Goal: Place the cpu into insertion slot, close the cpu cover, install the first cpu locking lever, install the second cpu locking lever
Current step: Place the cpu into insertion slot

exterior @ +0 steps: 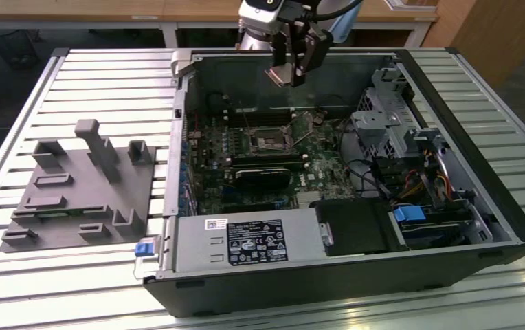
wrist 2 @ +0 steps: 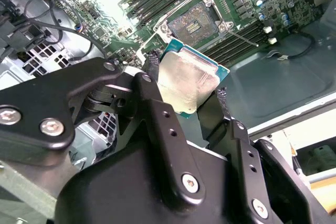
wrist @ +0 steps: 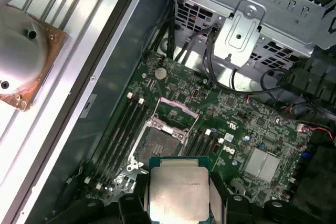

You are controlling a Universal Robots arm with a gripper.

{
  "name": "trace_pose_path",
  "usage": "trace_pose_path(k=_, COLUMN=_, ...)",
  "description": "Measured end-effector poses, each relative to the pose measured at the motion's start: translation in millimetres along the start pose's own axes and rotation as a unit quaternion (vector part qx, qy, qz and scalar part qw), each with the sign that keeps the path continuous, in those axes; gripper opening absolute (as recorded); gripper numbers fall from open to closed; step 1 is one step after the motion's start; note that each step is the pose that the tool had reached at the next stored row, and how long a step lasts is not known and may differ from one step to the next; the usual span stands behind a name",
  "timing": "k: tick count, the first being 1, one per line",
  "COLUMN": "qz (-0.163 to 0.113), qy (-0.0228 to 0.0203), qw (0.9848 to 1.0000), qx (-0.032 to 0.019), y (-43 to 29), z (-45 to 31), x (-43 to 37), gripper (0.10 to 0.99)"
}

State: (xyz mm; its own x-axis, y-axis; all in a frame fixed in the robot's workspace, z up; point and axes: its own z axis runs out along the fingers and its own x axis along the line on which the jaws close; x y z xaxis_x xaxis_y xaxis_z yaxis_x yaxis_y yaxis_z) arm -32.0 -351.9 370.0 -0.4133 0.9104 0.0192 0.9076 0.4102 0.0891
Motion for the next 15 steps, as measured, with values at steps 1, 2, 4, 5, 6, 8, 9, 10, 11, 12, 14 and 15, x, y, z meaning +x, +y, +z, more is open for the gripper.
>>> trace_pose_path(k=1, qz=0.003, qy=-0.0003, qw=1.0000, qx=-0.0001, y=0.0, z=0.0, x=0.0, gripper=0.541)
trace_pose_path(k=2, qz=0.005, qy=-0.0005, qw=1.0000, qx=-0.0001, y=0.0, z=0.0, x=0.0, gripper=0.541)
trace_pose_path(k=4, qz=0.010, qy=-0.0009, qw=0.9999, qx=-0.0002, y=0.0, z=0.2, x=0.0, gripper=0.541)
trace_pose_path(k=5, qz=0.012, qy=-0.0011, qw=0.9999, qx=-0.0002, y=0.0, z=0.3, x=0.0, gripper=0.541)
trace_pose_path(k=6, qz=0.013, qy=-0.0012, qw=0.9999, qx=-0.0002, y=0.0, z=0.4, x=0.0, gripper=0.541)
trace_pose_path(k=8, qz=0.014, qy=-0.0013, qw=0.9999, qx=-0.0002, y=0.0, z=0.7, x=0.0, gripper=0.541)
trace_pose_path(k=9, qz=0.014, qy=-0.0013, qw=0.9999, qx=-0.0002, y=0.0, z=0.9, x=0.0, gripper=0.541)
trace_pose_path(k=10, qz=0.014, qy=-0.0013, qw=0.9999, qx=-0.0002, y=-0.1, z=1.1, x=0.0, gripper=0.541)
trace_pose_path(k=11, qz=0.014, qy=-0.0013, qw=0.9999, qx=-0.0002, y=-0.1, z=1.3, x=0.0, gripper=0.541)
trace_pose_path(k=12, qz=0.014, qy=-0.0013, qw=0.9999, qx=-0.0003, y=-0.1, z=1.5, x=0.0, gripper=0.541)
trace_pose_path(k=14, qz=0.014, qy=-0.0014, qw=0.9999, qx=-0.0002, y=-0.2, z=2.1, x=0.0, gripper=0.541)
trace_pose_path(k=15, qz=0.014, qy=-0.0014, qw=0.9999, qx=-0.0002, y=-0.2, z=2.8, x=-0.1, gripper=0.541)
